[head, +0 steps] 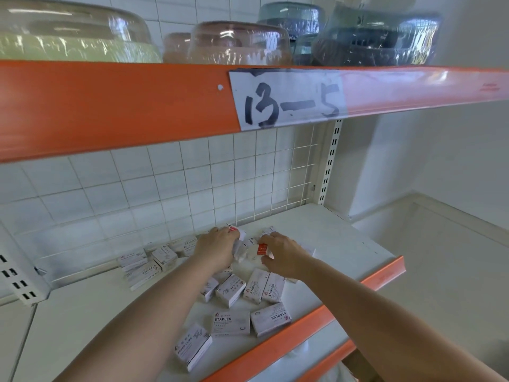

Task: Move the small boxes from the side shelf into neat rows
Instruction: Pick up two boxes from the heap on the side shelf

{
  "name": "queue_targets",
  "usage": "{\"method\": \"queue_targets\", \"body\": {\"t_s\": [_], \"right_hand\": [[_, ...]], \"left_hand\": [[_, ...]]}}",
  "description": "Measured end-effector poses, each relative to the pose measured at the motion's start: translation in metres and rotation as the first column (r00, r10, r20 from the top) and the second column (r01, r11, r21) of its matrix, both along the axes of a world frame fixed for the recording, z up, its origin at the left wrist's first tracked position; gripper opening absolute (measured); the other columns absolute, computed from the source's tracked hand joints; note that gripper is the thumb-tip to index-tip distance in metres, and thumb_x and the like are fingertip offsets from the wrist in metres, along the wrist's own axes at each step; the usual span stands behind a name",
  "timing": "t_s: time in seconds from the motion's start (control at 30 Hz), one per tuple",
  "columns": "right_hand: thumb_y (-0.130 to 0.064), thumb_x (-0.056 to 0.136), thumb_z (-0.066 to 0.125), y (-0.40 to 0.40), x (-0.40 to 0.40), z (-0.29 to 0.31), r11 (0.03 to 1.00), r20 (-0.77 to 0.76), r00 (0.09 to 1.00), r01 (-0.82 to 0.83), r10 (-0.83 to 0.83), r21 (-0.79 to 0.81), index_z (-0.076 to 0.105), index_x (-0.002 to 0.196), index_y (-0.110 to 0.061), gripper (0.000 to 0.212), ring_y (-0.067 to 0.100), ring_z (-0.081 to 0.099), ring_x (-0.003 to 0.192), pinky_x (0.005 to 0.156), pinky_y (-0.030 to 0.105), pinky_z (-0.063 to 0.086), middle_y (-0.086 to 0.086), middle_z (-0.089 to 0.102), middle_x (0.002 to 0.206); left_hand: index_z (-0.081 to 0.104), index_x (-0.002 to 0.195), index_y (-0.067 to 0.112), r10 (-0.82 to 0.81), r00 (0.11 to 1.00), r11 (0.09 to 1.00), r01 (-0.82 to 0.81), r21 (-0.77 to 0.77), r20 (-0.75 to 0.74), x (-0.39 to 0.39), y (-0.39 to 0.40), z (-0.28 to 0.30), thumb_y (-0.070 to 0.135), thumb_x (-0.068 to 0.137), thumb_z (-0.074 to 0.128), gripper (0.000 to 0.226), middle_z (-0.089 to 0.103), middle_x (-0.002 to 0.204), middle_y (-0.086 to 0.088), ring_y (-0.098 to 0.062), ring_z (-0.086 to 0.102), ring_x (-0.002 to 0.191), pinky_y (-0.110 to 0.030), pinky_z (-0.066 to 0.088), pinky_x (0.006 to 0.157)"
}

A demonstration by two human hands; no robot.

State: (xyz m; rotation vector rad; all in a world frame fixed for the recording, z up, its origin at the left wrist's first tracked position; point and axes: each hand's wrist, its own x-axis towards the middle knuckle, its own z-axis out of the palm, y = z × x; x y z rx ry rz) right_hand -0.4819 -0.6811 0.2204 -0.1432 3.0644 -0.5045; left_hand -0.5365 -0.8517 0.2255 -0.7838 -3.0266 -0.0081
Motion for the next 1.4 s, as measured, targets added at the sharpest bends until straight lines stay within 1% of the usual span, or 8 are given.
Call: {"method": "queue_targets", "body": {"t_s": [0.17,0.4,0.53,0.73,0.87,1.0,1.23,1.4], "right_hand": [[-0.016,0.091,0.054,-0.003,0.005,0.003,0.999,-0.007,1.000,-0.005,0.005,-0.033,0.051,0.133,-0.013,0.042,0.029,0.056,0.107,0.086,0.032,0.047,0.008,0.051,0.122],[-0.022,0.092,0.053,-0.025,0.010,0.012,0.998,-0.034,0.999,0.028,-0.026,0.055,0.048,0.124,-0.011,0.034,0.027,0.055,0.101,0.076,0.032,0.043,0.005,0.050,0.118],[-0.023,0.096,0.050,-0.043,0.014,0.018,0.989,-0.030,1.000,-0.001,0.005,0.148,0.045,0.133,-0.013,0.039,0.026,0.055,0.102,0.075,0.030,0.042,0.006,0.050,0.118],[-0.024,0.097,0.047,-0.069,0.018,0.028,0.974,-0.054,0.997,-0.043,0.056,0.222,0.041,0.141,-0.018,0.044,0.029,0.056,0.109,0.085,0.037,0.049,0.005,0.047,0.129],[-0.024,0.098,0.045,-0.087,0.016,0.030,0.968,-0.060,0.991,-0.100,0.117,0.228,0.044,0.139,-0.017,0.042,0.030,0.056,0.110,0.086,0.040,0.051,0.004,0.043,0.136],[-0.023,0.100,0.041,-0.106,0.015,0.029,0.950,-0.082,0.974,-0.186,0.212,0.250,0.041,0.141,-0.017,0.041,0.029,0.056,0.110,0.077,0.032,0.047,0.006,0.042,0.133],[-0.024,0.100,0.042,-0.142,0.021,0.018,0.902,-0.062,0.927,-0.341,0.369,0.263,0.039,0.141,-0.018,0.042,0.031,0.055,0.114,0.082,0.036,0.045,0.006,0.040,0.133],[-0.024,0.100,0.042,-0.178,0.032,0.013,0.848,-0.058,0.869,-0.462,0.491,0.261,0.038,0.143,-0.018,0.043,0.030,0.053,0.116,0.085,0.038,0.047,0.007,0.040,0.136]], "left_hand": [[0.052,0.119,0.021,0.004,1.000,1.000,-0.004,0.001,0.020,0.005,-0.005,0.003,0.014,0.088,0.050,0.033,0.052,0.115,-0.003,-0.025,0.051,0.108,-0.032,0.038,0.073],[0.041,0.137,0.030,0.016,0.999,1.000,-0.016,0.004,0.037,0.012,-0.026,0.007,0.022,0.088,0.053,0.050,0.048,0.123,-0.006,-0.026,0.049,0.113,-0.035,0.044,0.083],[0.038,0.140,0.033,0.010,1.000,1.000,-0.010,0.002,0.029,0.019,-0.043,0.011,0.024,0.088,0.055,0.056,0.046,0.124,-0.006,-0.025,0.048,0.115,-0.034,0.043,0.082],[0.052,0.119,0.022,0.023,0.999,1.000,-0.023,0.001,-0.033,0.030,-0.070,0.013,0.017,0.087,0.052,0.032,0.049,0.117,-0.005,-0.026,0.050,0.111,-0.030,0.036,0.071],[0.049,0.122,0.022,0.063,0.997,0.998,-0.063,-0.001,-0.051,0.039,-0.090,0.013,0.021,0.088,0.051,0.034,0.049,0.116,-0.007,-0.028,0.051,0.109,-0.034,0.040,0.076],[0.052,0.114,0.020,0.133,0.988,0.991,-0.131,0.031,-0.074,0.052,-0.111,0.011,0.025,0.089,0.050,0.026,0.050,0.112,-0.006,-0.029,0.052,0.107,-0.032,0.037,0.071],[0.050,0.123,0.024,0.270,0.962,0.961,-0.267,0.071,-0.041,0.093,-0.148,0.006,0.030,0.087,0.054,0.037,0.049,0.119,-0.005,-0.027,0.050,0.113,-0.033,0.039,0.077],[0.048,0.122,0.022,0.362,0.932,0.932,-0.361,0.039,-0.022,0.124,-0.179,0.002,0.031,0.089,0.053,0.035,0.049,0.114,-0.005,-0.027,0.050,0.109,-0.031,0.035,0.074]]}}
